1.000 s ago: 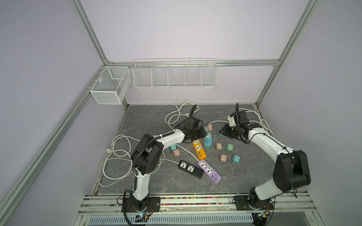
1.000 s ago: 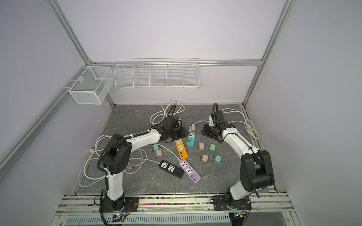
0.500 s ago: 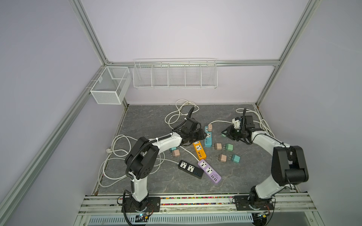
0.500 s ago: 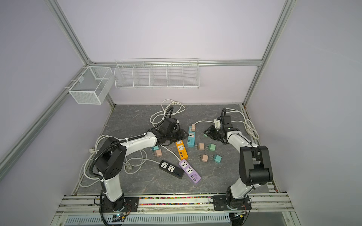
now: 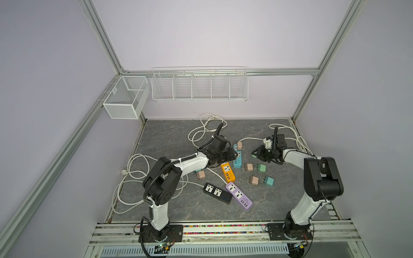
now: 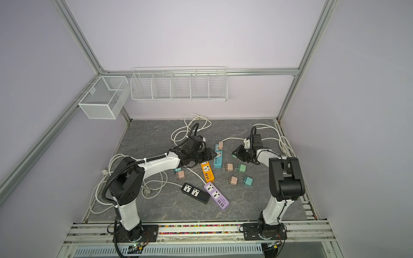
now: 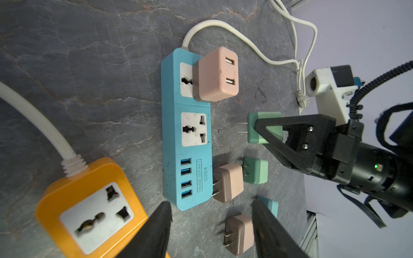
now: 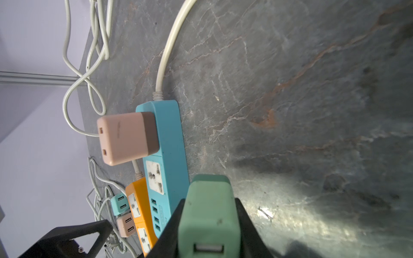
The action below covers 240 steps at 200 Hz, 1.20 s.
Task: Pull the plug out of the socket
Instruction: 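Lower mint adapter and open right gripper while left releases the strip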
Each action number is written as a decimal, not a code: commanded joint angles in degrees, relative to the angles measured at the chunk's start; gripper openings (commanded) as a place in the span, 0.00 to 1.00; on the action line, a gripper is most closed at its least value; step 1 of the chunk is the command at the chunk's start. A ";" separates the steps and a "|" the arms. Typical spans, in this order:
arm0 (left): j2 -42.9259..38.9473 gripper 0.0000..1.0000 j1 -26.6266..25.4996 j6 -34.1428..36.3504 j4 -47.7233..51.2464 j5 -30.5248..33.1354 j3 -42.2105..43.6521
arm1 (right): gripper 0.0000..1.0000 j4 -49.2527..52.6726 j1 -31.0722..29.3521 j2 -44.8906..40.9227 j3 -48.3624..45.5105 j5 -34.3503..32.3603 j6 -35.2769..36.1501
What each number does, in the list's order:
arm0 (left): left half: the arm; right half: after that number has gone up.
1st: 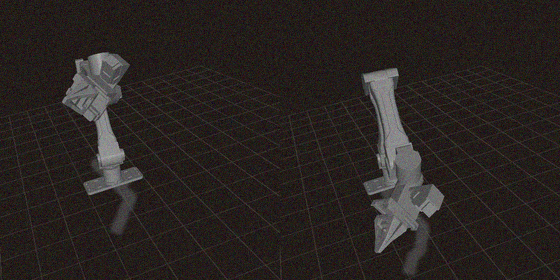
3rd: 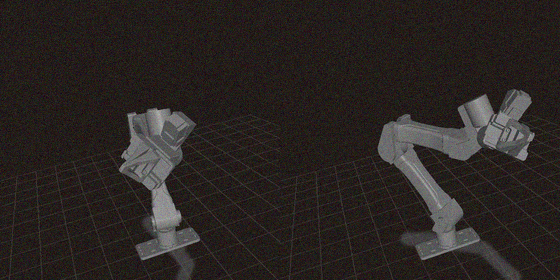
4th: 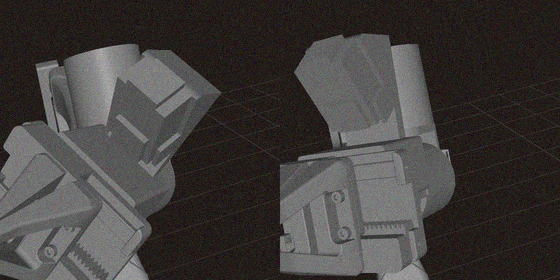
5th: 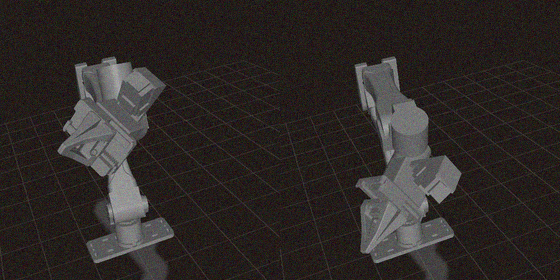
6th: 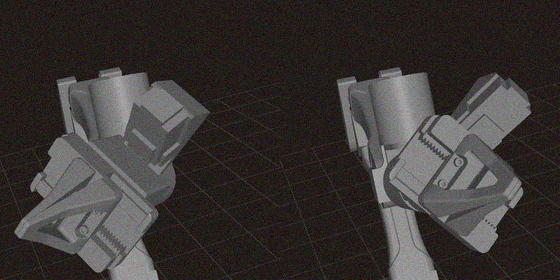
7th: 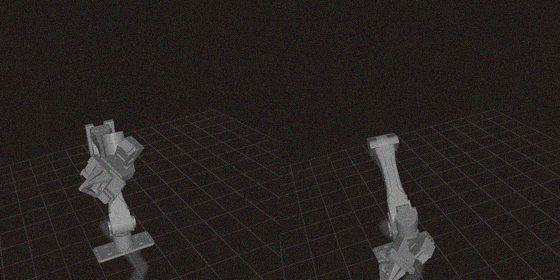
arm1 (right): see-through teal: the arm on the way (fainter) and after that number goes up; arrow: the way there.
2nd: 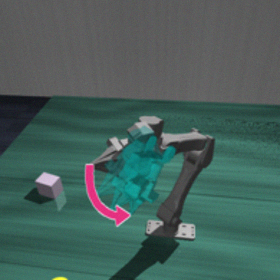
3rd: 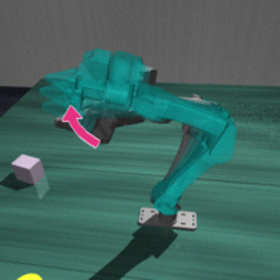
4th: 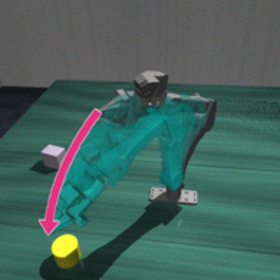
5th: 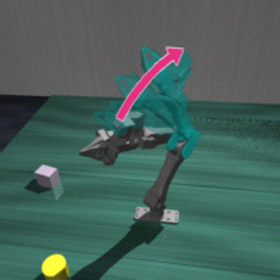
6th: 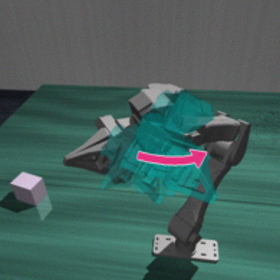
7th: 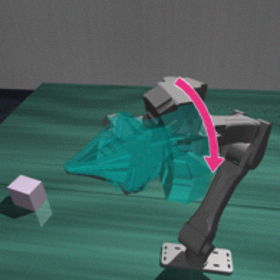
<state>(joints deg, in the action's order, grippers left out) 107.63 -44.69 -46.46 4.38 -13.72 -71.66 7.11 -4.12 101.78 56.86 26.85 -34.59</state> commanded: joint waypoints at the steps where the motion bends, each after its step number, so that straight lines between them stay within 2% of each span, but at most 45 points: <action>1: -1.17 0.59 -0.23 -0.22 -0.28 0.75 -0.17 | 0.34 -1.53 0.34 1.00 -0.17 -0.56 -0.08; 121: -0.40 0.59 -0.23 -0.39 0.45 0.68 -0.96 | 0.44 4.09 0.51 1.60 1.66 -4.64 2.32; 194: 0.53 0.59 -0.22 -0.21 1.32 0.73 -2.57 | 0.54 12.11 0.34 -3.67 4.35 -10.69 6.38; 240: 1.48 0.59 -0.09 0.56 2.65 1.24 -5.01 | 0.59 17.00 -2.30 -6.99 7.23 -14.33 8.48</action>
<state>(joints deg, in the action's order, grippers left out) 107.77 -44.69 -46.41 5.91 -13.47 -73.97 20.18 -4.73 97.60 62.24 15.53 -28.36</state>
